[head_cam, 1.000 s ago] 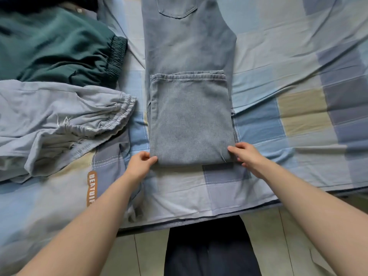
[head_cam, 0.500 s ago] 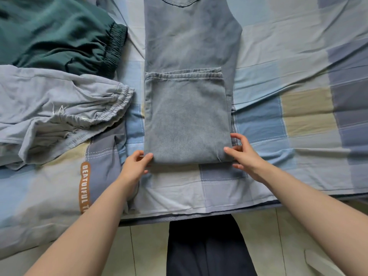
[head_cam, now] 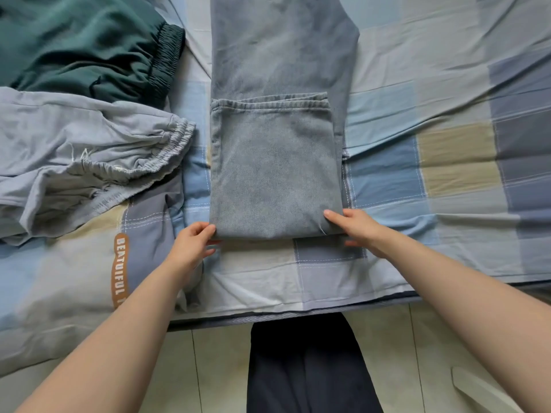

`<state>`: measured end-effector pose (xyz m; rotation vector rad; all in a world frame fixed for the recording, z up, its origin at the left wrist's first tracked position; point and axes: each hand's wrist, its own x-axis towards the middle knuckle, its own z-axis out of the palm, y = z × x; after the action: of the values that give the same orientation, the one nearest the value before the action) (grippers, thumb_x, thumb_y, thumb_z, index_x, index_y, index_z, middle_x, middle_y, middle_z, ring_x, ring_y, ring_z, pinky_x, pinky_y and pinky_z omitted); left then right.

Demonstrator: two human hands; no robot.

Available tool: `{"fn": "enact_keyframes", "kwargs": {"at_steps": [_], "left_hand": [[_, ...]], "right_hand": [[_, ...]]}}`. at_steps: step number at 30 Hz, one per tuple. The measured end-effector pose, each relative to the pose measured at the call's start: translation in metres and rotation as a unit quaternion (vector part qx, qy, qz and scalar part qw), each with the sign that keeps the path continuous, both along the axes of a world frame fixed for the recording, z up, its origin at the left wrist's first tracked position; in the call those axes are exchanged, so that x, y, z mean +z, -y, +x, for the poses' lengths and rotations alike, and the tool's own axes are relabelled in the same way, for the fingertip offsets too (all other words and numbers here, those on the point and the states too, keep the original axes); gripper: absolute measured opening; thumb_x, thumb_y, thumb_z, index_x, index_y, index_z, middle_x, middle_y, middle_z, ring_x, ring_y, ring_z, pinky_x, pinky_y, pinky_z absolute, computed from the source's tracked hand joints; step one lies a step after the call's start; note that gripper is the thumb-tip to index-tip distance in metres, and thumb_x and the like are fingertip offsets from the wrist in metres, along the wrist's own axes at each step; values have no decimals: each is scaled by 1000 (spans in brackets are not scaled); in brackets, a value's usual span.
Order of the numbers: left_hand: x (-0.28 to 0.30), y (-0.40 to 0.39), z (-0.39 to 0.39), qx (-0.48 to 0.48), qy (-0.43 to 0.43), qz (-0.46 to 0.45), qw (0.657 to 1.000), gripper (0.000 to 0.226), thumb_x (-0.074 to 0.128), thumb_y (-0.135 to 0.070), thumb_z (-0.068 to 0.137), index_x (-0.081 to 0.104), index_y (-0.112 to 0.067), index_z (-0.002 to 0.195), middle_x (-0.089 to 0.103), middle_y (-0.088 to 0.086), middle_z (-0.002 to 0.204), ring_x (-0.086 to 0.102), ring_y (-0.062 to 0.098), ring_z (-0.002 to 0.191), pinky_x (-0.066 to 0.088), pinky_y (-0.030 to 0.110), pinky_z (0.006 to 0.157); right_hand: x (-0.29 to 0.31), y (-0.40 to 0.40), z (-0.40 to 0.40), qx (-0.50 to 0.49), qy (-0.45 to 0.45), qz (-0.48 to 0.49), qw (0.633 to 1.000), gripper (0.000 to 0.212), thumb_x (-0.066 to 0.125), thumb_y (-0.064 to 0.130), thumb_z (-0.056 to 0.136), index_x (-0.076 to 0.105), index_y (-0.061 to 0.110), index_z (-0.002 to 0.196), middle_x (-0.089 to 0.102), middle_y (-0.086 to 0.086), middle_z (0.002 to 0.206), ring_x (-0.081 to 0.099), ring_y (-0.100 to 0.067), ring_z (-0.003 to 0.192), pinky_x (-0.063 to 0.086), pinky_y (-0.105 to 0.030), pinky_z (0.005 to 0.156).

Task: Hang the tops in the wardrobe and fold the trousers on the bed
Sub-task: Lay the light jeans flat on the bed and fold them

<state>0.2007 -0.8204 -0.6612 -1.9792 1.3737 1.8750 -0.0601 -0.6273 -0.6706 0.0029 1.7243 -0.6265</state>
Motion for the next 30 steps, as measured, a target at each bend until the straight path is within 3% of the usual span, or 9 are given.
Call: {"fn": "enact_keyframes", "kwargs": {"at_steps": [3,6,9,12,17,21,24,27,30], "left_hand": [[0,-7,2,3,3,-35,999,19,60,-10,95,54,-16,78,58,5,79,57,17,78,48,37,84],[5,-16,8,17,-16,-64,998,22,72,-12,87,53,-20,95,61,10,79,59,22,80,49,39,88],[12,-33,10,-16,-24,-117,993,42,75,-18,84,48,-35,112,68,10,76,62,19,75,48,24,80],[25,-59,5,-52,-52,-212,975,55,72,-9,83,46,-45,116,62,6,70,56,14,65,47,15,72],[44,-118,8,-205,-65,-257,942,64,70,0,80,52,-35,130,60,-23,111,62,8,89,48,19,87],[50,-159,21,-269,-57,-231,933,59,69,7,76,62,-22,126,65,-22,109,63,0,91,45,11,88],[55,-173,29,-313,-34,-219,923,53,69,11,76,65,-14,122,69,-3,112,67,16,96,43,17,90],[67,-164,25,-310,-25,-239,920,49,68,15,75,68,-12,116,70,0,106,64,12,88,42,11,85],[92,-134,10,-316,-53,-280,905,46,73,15,71,70,-13,107,66,-9,95,55,-3,75,40,2,75]], "right_hand": [[3,-21,6,-42,20,-33,998,17,60,35,92,63,19,88,63,1,92,60,-15,92,51,-29,75],[8,-40,15,-131,-25,-90,987,19,68,26,86,63,14,72,57,-2,70,59,-13,63,48,-24,62],[15,-49,15,-157,-108,-115,975,20,71,18,85,66,12,66,53,2,58,50,-8,55,46,-21,58],[31,-58,8,-149,-165,-131,966,14,71,15,85,69,8,73,61,0,60,57,-6,52,50,-22,61],[62,-103,1,-109,-202,-105,968,16,62,-1,89,60,-16,88,62,-17,73,70,-14,59,54,-19,57],[80,-147,10,-121,-144,-51,981,10,60,-6,88,56,-2,96,73,-12,79,71,-21,59,56,-20,57],[88,-163,24,-122,-114,-14,986,31,59,-9,88,44,15,102,73,-22,88,71,-24,58,56,-24,60],[102,-155,26,-14,-158,-35,987,56,58,-4,89,41,33,126,74,-7,90,72,-23,66,56,-31,76],[129,-135,5,64,-193,-85,975,44,61,0,89,59,33,119,61,2,84,58,-8,61,55,-23,67]]}}
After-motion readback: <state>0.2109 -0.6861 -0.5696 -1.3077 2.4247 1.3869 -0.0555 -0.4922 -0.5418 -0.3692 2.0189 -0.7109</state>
